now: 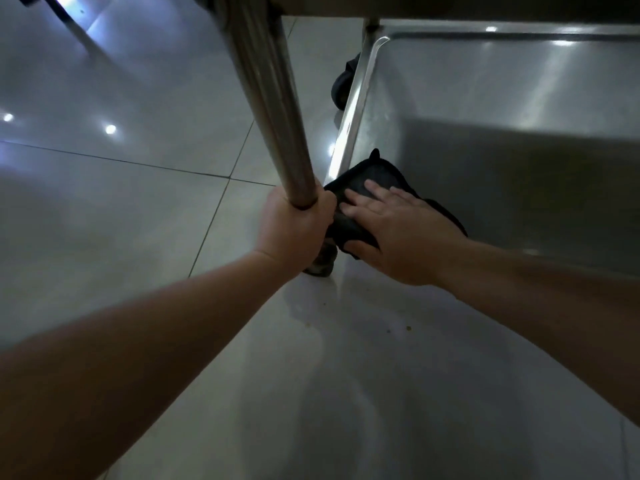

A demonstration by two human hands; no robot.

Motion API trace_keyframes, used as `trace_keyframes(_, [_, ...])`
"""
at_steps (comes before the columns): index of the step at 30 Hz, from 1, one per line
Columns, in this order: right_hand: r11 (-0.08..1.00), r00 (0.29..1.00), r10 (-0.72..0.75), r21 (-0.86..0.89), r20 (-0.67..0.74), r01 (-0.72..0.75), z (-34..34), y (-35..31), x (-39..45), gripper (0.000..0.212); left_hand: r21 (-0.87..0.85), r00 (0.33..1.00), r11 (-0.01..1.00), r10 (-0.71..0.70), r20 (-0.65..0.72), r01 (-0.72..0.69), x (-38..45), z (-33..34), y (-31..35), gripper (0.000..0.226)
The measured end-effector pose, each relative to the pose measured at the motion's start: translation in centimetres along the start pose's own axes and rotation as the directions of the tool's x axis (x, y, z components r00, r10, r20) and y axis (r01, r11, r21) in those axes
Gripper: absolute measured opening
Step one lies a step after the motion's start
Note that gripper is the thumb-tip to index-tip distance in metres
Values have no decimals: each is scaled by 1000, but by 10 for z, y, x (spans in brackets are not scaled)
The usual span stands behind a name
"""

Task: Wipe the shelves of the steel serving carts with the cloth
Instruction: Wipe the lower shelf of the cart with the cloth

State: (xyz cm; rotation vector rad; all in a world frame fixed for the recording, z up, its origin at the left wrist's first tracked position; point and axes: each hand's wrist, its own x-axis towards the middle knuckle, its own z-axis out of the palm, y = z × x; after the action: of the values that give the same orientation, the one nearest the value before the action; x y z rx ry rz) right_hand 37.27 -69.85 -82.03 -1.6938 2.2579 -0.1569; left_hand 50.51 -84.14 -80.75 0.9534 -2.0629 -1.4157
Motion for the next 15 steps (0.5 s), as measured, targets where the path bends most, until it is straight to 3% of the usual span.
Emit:
trace_keyframes(6, [999,998,10,-34,-68,-13,8,23,-44,60,130,994,988,-71,-82,82,-2,1,4,6])
trace_keyframes(8, [999,997,20,-31,-78,-23,9,36,-59,60,204,990,970,-121,-73,133,-6,-2,0,15])
trace_keyframes(12, [999,997,30,-14,-78,-31,9,65,-87,60,525,964,813,-262,-54,250,-41,-6,-22,43])
trace_keyframes(14, [999,996,37,-6,-83,-37,9,78,-100,59,619,939,744,-343,32,251,-63,2,-23,29])
trace_keyframes(15, [999,996,41,-4,-84,-41,9,83,-105,59,679,930,711,-348,116,181,-72,10,-19,20])
